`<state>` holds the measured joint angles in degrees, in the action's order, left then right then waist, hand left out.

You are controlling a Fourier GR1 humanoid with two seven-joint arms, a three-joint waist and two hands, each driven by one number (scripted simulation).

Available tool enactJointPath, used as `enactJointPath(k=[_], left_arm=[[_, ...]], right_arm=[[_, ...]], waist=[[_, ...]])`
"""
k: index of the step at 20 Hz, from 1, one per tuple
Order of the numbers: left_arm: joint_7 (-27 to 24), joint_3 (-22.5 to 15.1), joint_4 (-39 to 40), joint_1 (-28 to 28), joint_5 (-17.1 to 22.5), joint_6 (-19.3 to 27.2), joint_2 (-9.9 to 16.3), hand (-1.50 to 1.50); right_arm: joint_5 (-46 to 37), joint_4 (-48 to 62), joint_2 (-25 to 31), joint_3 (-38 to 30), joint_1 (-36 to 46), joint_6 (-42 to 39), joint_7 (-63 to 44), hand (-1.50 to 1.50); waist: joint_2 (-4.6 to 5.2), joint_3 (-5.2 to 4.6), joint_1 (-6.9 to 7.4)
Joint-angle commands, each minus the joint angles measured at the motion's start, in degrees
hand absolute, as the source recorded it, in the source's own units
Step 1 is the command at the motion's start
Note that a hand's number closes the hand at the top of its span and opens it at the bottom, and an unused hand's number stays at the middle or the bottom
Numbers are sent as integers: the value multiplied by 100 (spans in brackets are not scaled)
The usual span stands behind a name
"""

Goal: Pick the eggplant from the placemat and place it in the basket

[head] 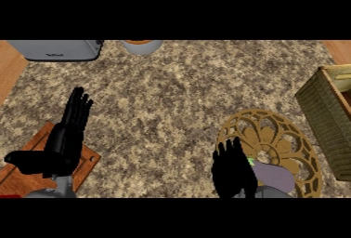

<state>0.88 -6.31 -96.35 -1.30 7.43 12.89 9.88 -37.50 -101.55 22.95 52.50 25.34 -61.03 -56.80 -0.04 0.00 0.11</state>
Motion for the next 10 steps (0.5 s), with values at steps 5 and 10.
enactJointPath(k=[5,10], left_arm=[[382,21,-288,-21,-128,3,-84,0],[-320,-28,136,227,-281,-146,-322,0]], right_arm=[[-637,70,461,-402,-238,13,590,-150],[-940,-85,433,-551,-499,-80,924,-150]], waist=[[2,3,10],[1,1,6]])
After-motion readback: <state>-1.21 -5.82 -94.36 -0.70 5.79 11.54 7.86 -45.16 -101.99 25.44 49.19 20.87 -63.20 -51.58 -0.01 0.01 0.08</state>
